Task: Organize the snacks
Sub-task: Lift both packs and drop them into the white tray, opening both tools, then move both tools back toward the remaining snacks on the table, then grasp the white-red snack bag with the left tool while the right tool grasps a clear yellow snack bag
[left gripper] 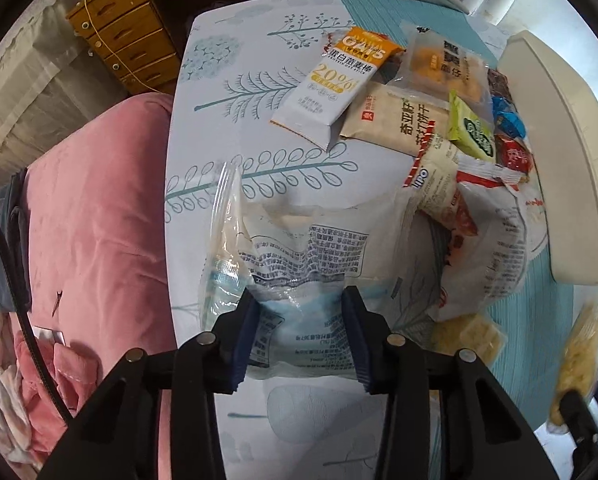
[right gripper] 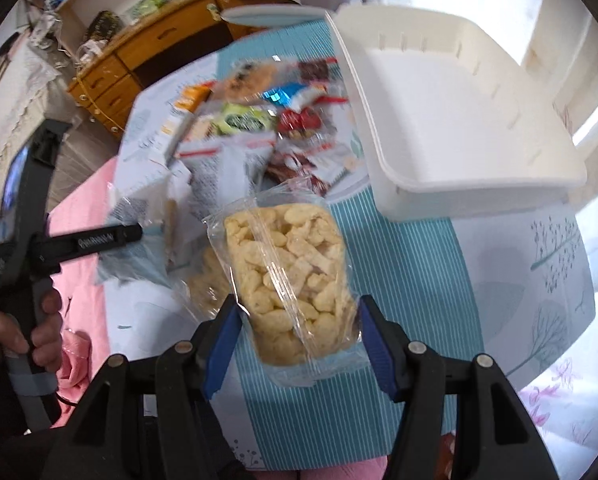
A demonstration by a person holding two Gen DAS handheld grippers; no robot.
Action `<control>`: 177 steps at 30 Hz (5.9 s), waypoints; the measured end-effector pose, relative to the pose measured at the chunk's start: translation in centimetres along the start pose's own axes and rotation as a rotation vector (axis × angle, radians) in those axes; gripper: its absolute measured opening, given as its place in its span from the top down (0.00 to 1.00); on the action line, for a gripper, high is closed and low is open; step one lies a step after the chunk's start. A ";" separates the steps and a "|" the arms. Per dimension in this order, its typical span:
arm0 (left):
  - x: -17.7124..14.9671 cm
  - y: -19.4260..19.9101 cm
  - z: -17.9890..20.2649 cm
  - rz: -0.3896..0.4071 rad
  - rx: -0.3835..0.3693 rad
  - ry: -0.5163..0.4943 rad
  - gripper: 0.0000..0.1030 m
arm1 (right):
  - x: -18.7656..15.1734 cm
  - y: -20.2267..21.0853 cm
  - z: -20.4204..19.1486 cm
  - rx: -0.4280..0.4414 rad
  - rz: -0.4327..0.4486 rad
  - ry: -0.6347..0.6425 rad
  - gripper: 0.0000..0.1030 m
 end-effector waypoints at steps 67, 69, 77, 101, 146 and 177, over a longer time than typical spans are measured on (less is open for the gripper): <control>7.4 13.5 30.1 0.269 -0.305 0.020 0.23 | 12.8 4.8 19.8 0.215 0.252 0.149 0.24; 7.1 13.2 29.5 0.243 -0.277 0.042 0.23 | 12.9 4.8 19.6 0.220 0.255 0.143 0.22; 4.4 12.4 26.3 0.166 -0.226 0.133 0.22 | 12.4 4.1 17.9 0.238 0.207 0.134 0.22; -1.1 16.2 11.2 0.199 -0.116 0.215 0.16 | 9.1 6.5 7.5 0.233 0.204 0.100 0.22; 2.8 2.6 7.0 -0.126 -0.376 -0.069 0.16 | -2.2 -1.9 -8.1 0.041 0.192 0.485 0.22; 4.9 -4.8 8.1 -0.249 -0.535 0.126 0.67 | -0.5 -8.5 -10.5 0.209 0.020 0.663 0.32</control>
Point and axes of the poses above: each gripper's, at about its wrist camera, not at the fingertips, and y roughly against the way its jaws point, z to its right, x to its top, the point moved 5 cm from there along -y, roughly the way its jaws point, and after that the axes turned 11 degrees about -x, right-handed, at the moved point
